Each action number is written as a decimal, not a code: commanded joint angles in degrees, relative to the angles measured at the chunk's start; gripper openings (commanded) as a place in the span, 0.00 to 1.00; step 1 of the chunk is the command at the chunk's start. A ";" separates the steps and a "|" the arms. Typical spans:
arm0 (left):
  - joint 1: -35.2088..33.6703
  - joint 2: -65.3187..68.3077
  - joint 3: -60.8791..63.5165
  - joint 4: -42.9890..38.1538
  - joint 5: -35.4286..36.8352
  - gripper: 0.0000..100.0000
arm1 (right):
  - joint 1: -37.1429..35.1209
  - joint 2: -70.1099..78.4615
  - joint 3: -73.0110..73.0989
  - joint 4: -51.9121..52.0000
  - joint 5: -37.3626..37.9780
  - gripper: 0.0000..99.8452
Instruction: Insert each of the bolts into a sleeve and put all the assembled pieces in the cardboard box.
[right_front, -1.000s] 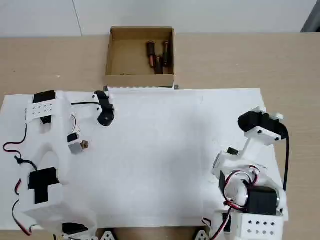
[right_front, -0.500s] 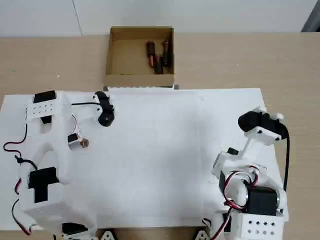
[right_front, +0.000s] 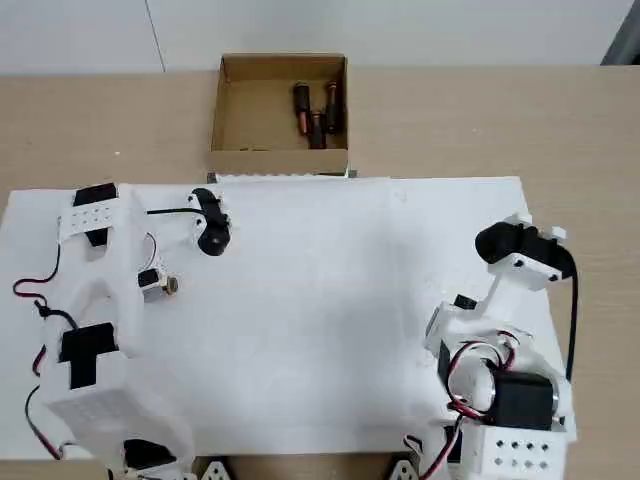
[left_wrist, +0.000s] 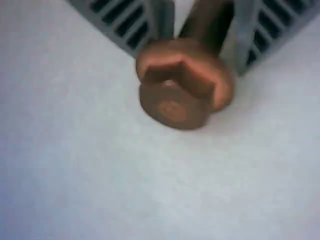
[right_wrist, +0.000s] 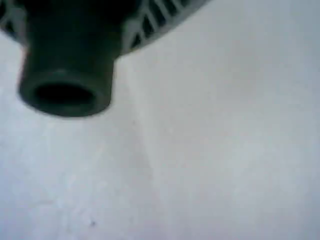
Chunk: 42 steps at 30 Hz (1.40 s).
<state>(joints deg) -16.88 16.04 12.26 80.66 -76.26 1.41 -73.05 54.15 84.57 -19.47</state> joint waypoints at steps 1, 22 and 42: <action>1.32 0.09 -0.48 -3.08 -7.65 0.05 | 0.04 -0.48 -0.26 -1.36 -0.18 0.00; 10.73 -21.71 -3.21 11.96 5.89 0.01 | -0.04 -0.48 -5.45 -0.84 -0.18 0.00; 29.98 -50.02 -2.15 11.43 47.03 0.01 | -0.13 -0.48 -22.07 8.48 11.69 0.00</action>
<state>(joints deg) 10.29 -28.70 11.30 92.35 -36.62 1.32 -73.76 34.81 92.66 -8.84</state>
